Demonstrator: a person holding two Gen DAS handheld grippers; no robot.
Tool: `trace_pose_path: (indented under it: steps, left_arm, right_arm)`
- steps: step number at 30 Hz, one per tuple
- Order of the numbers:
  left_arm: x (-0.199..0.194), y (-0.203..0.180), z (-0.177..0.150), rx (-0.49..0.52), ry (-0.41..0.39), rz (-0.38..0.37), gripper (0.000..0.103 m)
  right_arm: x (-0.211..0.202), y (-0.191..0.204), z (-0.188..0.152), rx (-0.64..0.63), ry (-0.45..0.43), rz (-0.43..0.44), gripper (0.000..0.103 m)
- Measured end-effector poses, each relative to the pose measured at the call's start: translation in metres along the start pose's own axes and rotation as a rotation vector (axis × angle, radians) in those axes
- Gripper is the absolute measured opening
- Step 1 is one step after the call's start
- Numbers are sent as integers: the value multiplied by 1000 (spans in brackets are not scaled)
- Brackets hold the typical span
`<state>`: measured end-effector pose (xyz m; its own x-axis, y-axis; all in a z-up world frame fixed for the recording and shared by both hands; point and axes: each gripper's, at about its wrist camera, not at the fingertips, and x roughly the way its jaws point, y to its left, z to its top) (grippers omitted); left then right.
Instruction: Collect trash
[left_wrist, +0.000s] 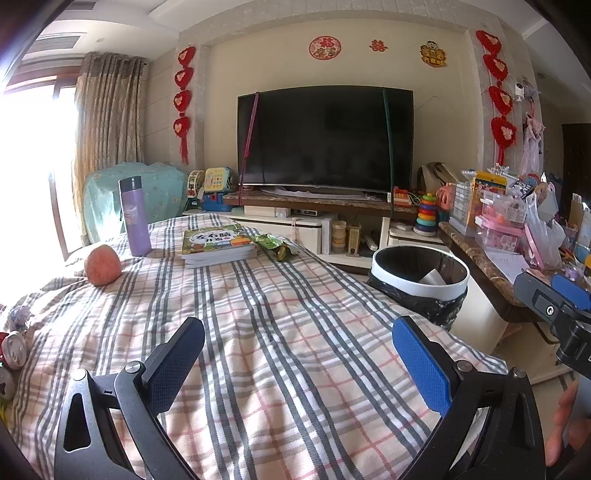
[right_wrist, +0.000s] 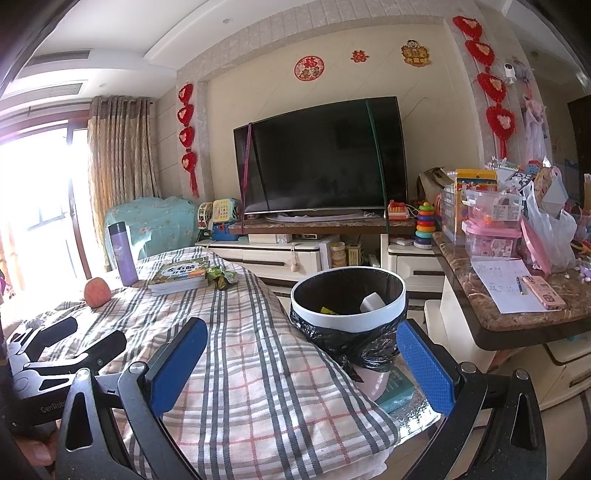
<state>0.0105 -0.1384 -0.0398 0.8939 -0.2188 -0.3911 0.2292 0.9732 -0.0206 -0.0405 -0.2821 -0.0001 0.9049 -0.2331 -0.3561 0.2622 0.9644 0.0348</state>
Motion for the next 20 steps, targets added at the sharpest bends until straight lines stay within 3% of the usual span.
trace_pose_path:
  steps: [20]
  left_arm:
    - [9,2,4,9,15,-19,102]
  right_arm:
    - [9,-5,-1,16,22,-1,103]
